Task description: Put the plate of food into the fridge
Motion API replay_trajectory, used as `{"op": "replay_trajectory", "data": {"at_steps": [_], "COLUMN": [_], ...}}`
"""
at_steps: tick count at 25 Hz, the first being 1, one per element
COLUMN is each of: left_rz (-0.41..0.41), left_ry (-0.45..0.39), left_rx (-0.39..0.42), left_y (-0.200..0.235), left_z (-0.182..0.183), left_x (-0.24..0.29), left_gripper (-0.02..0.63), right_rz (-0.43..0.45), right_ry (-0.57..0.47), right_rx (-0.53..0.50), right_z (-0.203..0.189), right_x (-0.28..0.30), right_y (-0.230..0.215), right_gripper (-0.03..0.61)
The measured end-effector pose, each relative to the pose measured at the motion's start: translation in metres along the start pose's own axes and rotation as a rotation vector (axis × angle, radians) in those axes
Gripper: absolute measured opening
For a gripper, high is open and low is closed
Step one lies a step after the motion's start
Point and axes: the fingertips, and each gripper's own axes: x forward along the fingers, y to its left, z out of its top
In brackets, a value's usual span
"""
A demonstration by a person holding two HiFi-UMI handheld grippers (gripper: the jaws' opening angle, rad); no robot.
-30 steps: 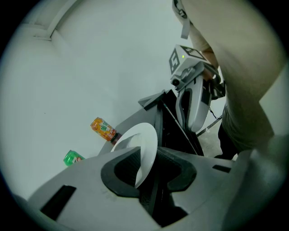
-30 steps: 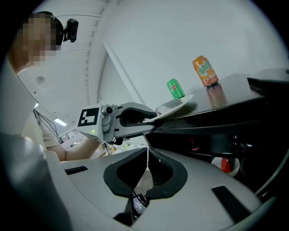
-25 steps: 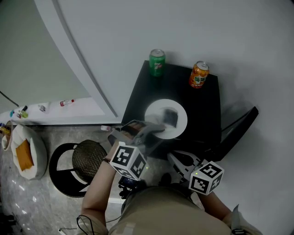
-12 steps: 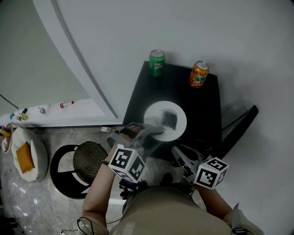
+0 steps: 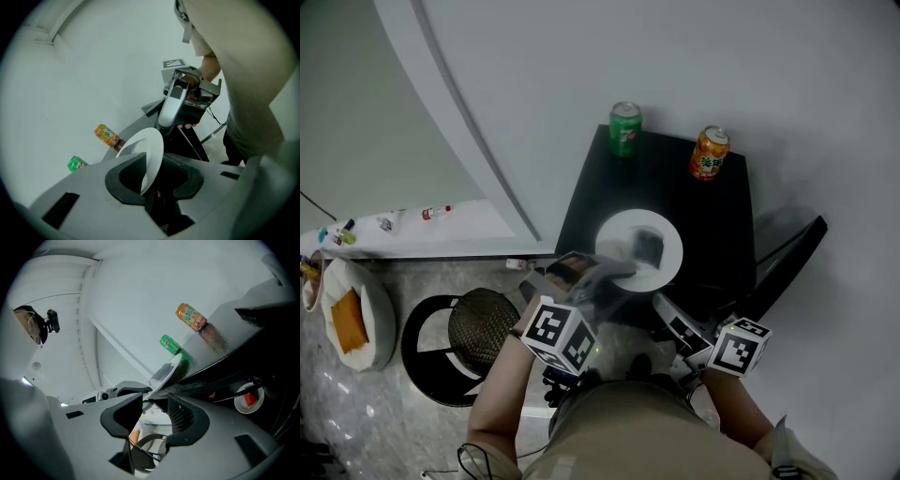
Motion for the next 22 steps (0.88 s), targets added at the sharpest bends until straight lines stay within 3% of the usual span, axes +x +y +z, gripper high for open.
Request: {"op": "replay_trajectory", "data": {"at_steps": [7,11,16,22], "left_rz": [0.002,-0.006,-0.019,-0.029], "left_ry": [-0.012,-0.022,-0.037,-0.050], "left_rx": [-0.006,-0.004,-0.005,-0.002], "left_y": [-0.002,-0.004,-0.007,-0.011], "left_z": [0.001,0.001,0.001,0.001], "left_x": [-0.006,-0.010,-0.013,-0.018], "left_gripper": [0.095,0.094,0.094,0.094], "right_rz": [-0.024,-0.014,0.029,0.020], "right_ry": [-0.015,-0.060,-0.057,-0.062], "right_rx": [0.078,0.118,0.116,0.170], "right_z": [0.005,0.013,0.018,0.016], "right_x": [0.005,0.003,0.008,0.010], "right_y": [-0.004,-0.004,0.001,-0.006], "right_gripper": [0.143,0.141,0.141,0.141]}}
